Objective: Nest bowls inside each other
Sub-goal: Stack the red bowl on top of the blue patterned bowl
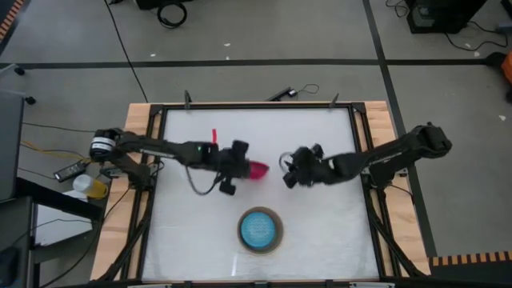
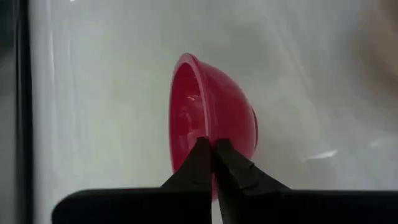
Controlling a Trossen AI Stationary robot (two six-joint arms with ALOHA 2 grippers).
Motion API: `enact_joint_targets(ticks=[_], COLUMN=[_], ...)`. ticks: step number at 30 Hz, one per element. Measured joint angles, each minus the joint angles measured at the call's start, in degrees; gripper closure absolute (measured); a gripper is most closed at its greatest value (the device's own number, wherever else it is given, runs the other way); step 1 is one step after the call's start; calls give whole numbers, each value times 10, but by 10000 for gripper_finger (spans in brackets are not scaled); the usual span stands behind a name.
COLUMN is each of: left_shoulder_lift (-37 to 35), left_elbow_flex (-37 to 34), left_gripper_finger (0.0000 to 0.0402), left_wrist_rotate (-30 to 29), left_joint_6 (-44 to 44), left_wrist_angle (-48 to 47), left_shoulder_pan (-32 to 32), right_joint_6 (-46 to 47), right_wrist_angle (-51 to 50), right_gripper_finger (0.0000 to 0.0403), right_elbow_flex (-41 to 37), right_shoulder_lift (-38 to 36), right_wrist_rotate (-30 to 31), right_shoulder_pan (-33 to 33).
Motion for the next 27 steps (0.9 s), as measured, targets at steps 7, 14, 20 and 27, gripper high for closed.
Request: enact_joint_targets(ticks=[7, 14, 20, 27], left_shoulder_lift=[16, 38, 40, 40], left_elbow_flex=[0, -1, -1, -1], left_gripper_finger=[400, 400, 400, 400], left_wrist_rotate=[-117, -257, -277, -294], left_joint_6=[205, 286, 375, 413], left_wrist_angle=[-8, 11, 65, 85], left_shoulder_pan=[-104, -157, -174, -183], right_joint_6=[-118, -183, -200, -217], right_wrist_angle=[181, 213, 263, 262], right_gripper_finger=[236, 237, 237, 237], right_elbow_flex=[1, 1, 0, 0], right_shoulder_lift=[-11, 78, 100, 100], right_wrist_rotate=[-250, -297, -314, -317], right_shoulder_pan=[-107, -121, -121, -125])
